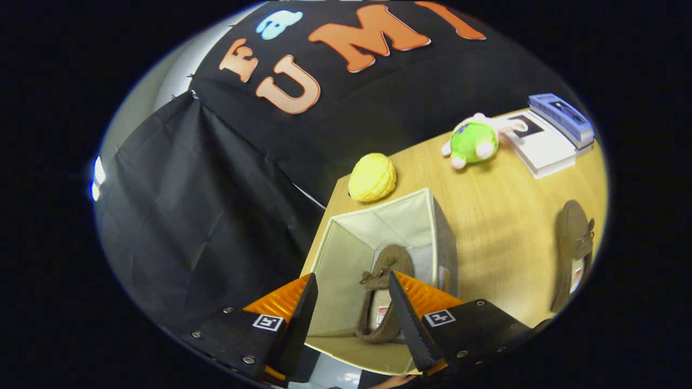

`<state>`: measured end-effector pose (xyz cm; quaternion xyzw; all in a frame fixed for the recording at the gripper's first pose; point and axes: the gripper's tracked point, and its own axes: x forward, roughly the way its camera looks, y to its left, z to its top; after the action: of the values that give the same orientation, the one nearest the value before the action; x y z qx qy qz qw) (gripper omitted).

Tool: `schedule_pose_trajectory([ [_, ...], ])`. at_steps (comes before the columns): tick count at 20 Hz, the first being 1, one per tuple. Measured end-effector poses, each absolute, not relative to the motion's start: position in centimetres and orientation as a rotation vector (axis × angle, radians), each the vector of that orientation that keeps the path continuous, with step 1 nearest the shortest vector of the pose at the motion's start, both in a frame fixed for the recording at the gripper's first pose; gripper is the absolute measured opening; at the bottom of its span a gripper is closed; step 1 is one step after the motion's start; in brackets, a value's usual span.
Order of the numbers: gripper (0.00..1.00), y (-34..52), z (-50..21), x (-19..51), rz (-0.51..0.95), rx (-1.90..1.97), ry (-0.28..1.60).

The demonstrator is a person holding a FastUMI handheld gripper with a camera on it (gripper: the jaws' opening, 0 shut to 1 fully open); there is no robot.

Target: Open the storage box then place both shoes into the box .Put the left shoe in first, then the right shoe, with the right side of both shoes facing outward in a uniform manner.

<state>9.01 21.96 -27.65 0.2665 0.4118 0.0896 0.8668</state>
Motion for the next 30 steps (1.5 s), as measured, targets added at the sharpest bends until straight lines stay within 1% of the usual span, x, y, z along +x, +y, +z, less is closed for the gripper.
schedule_pose_trajectory([
  [1,0.82,20.7,-26.8,8.4,0.186,0.531,0.834],
  [2,0.87,19.2,-26.3,8.1,0.176,0.503,0.812],
  [6,0.94,12.8,-25.8,6.3,0.101,0.389,0.75],
  [12,0.96,3.9,-28.7,2.9,-0.077,0.293,0.786],
  [17,0.96,-1.6,-31.4,0.4,-0.175,0.243,0.83],
  [22,0.88,-5.7,-35.7,-2.1,-0.257,0.236,0.917],
  [27,0.82,-7.5,-39.3,-3.8,-0.288,0.24,0.996],
  [29,0.79,-8.1,-40.7,-4.3,-0.301,0.229,1.027],
  [30,0.75,-8.4,-41.3,-4.3,-0.309,0.223,1.038],
])
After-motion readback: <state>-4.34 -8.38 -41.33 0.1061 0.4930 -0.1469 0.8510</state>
